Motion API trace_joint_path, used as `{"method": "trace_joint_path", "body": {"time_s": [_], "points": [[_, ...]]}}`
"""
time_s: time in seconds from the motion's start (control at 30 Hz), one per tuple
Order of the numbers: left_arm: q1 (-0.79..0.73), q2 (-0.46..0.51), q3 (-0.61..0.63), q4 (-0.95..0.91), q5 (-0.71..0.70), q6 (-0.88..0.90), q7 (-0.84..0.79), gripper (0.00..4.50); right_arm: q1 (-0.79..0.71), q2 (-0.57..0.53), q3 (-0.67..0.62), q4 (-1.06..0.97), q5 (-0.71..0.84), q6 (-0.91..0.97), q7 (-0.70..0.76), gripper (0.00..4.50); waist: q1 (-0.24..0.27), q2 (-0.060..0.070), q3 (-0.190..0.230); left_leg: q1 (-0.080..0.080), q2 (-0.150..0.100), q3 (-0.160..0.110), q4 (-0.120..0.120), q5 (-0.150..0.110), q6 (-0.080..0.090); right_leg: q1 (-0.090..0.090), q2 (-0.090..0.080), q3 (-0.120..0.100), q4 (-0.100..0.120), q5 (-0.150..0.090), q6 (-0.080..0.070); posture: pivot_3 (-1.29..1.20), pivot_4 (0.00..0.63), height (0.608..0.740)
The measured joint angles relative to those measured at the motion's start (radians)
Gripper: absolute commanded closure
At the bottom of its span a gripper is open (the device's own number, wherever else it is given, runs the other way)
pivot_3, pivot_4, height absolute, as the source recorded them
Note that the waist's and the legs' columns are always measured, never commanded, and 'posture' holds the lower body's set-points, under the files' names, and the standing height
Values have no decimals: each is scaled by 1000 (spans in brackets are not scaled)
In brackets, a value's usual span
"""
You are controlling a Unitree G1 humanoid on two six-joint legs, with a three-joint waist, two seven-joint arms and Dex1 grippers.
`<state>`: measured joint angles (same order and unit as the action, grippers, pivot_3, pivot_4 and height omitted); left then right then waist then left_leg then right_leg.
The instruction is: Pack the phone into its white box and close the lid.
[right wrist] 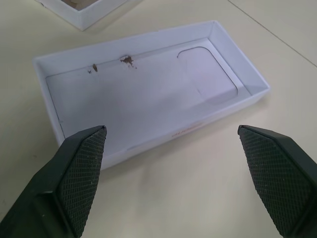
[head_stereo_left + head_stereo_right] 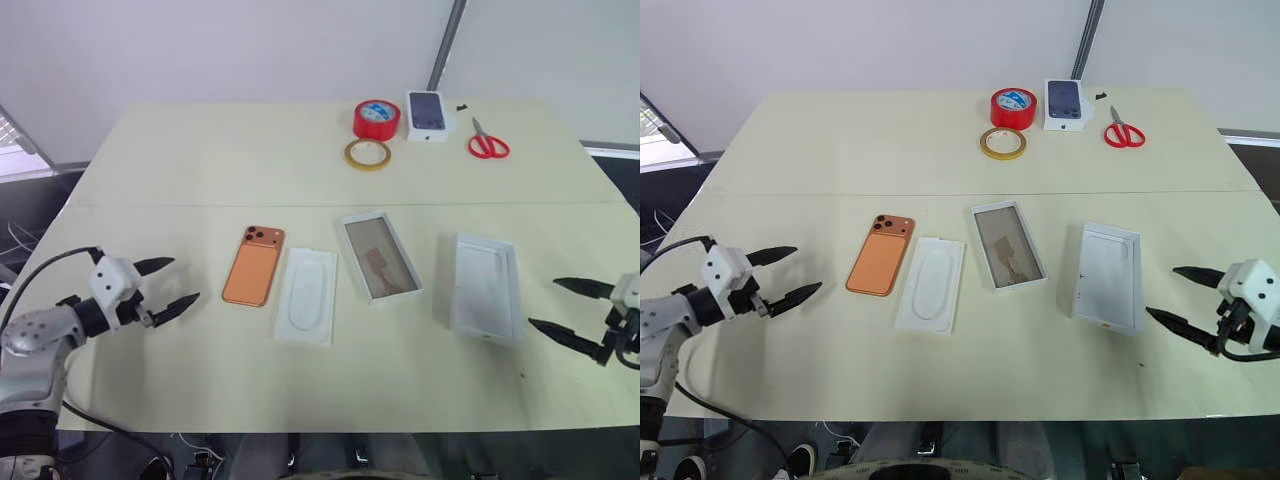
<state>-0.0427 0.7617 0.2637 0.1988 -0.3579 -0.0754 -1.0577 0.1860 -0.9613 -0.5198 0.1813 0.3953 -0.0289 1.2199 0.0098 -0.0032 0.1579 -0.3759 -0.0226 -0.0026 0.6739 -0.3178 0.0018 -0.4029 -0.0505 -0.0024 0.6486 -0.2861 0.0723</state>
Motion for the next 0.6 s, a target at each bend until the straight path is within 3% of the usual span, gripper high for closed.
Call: {"method": "trace_joint_path", "body": {"time_s": [0.17, 0.33, 0.43, 0.6], "points": [[38, 21, -34, -239, -100, 301, 36, 19, -58, 0, 47, -91, 3, 46, -17, 54, -7, 0, 0, 0, 0, 0, 0, 0, 0, 0, 0, 0, 1, 0, 1, 0, 150, 740], [-11, 15, -74, -430, -277, 620, 87, 19, -151, 63, 214, -341, 19, 123, -71, 54, -7, 1, 0, 0, 0, -1, 0, 0, 0, 0, 1, 0, 2, 1, 1, 0, 150, 740], [-10, 17, -121, -471, -316, 810, 161, 19, -206, 95, 320, -406, 9, 146, -94, 54, -5, 1, 1, -1, 0, 0, 1, 0, 0, 0, 0, 0, 1, 1, 1, 0, 150, 740], [-87, 11, -138, -483, -527, 1197, 224, 19, -335, 131, 419, -392, -23, 144, -103, 54, 2, -1, 2, -1, 0, -1, 4, 0, 0, 1, 0, 0, 1, 1, 1, 0, 150, 740]]}}
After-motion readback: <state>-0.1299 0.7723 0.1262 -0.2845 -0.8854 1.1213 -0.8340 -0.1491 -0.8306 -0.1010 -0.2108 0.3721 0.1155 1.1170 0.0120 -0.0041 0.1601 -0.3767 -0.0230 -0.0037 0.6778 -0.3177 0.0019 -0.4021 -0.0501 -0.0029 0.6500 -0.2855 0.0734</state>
